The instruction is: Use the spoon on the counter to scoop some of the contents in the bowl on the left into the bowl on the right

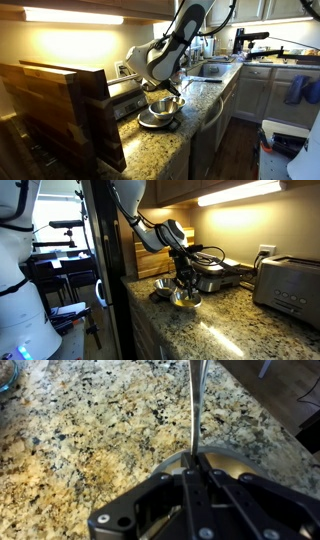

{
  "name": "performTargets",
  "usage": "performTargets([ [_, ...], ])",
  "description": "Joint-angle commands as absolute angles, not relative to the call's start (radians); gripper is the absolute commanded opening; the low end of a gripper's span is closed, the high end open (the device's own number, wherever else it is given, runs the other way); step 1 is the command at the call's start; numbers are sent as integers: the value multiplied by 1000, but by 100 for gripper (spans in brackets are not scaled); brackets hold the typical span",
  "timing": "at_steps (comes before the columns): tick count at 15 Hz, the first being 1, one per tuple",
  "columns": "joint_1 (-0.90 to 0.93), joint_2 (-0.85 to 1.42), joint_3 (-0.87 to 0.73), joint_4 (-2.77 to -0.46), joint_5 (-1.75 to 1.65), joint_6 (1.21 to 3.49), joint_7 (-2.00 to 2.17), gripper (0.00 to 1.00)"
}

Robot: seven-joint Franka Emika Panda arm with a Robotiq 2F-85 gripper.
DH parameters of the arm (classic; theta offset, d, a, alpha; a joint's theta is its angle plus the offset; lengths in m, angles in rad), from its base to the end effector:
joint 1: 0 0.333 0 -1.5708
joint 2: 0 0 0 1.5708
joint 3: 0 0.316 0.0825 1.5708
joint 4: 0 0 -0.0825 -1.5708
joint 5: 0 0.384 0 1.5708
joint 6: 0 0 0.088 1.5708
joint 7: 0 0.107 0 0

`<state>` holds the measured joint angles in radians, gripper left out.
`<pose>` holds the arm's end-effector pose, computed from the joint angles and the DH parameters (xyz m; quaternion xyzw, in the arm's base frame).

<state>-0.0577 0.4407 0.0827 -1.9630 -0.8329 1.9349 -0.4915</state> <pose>0.5764 -0.0375 0.2339 0.8084 0.4492 -0.2768 0.2609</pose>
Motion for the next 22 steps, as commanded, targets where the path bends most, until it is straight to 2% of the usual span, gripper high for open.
performTargets([
  [1,-80,340,59,-2055,-785,2005,-469,4],
  [12,-92,171,10,-2176,-694,2139,-482,4],
  [22,-29,54,43,-2247,-686,2140,-540,4],
])
